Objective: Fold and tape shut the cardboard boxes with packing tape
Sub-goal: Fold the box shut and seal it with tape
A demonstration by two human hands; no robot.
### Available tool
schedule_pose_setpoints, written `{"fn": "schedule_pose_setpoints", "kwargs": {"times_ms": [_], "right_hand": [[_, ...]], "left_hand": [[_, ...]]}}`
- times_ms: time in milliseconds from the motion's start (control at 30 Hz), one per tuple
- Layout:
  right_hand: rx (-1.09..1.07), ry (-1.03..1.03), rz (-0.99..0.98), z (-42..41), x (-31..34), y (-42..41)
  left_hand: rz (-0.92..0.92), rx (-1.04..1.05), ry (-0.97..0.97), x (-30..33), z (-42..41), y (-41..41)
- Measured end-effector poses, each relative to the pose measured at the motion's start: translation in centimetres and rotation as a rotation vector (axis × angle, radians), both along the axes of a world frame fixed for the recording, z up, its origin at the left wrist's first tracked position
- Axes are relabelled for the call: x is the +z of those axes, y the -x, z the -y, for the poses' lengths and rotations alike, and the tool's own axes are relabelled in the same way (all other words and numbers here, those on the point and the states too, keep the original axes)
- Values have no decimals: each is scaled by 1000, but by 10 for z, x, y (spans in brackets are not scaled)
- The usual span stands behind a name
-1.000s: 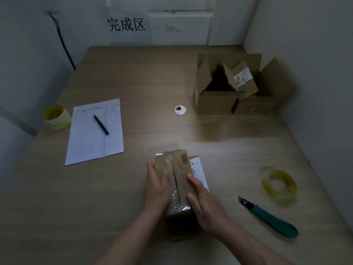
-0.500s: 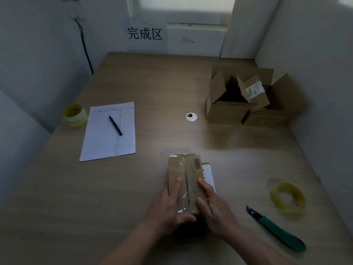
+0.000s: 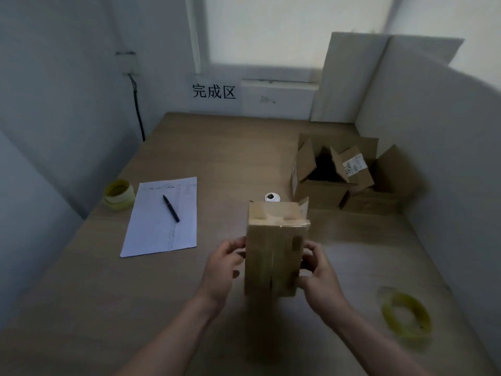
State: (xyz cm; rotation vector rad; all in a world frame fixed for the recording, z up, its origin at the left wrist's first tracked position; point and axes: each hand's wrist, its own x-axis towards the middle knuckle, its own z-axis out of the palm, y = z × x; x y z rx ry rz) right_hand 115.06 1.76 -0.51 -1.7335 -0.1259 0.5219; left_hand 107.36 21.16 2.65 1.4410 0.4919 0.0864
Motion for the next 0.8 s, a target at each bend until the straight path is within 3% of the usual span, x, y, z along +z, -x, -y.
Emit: {"fn": "schedule_pose_setpoints", "kwargs": {"times_ms": [67,133,233,333,433,533,667,800], "right_hand": [[-74,-64,74,-3,8,-5],[-148,-170,17,-3,10,-5],[-171,-215,-163,1,9,3],[-119,-116,-331,3,-3,9],[-89,61,-265,-2,-11,12],[-132,143,-179,-5,-12,11],[-160,208,-109,-6,-11,6],[-176,261,-60,-8,-17,8]], "left_hand": [[23,95,119,13,-5,-7],[-20,127,174,16,-9,-11],[-190,23,39,-5,-6,-4],[-339,-98,-151,-29,5,6],[-419,-191,-333,-46,19,7],[-428,-130,-460,-53,27,-1],[-490,84,-343,-49,21,-12],[-601,-108,-329,-51,20,-16]]}}
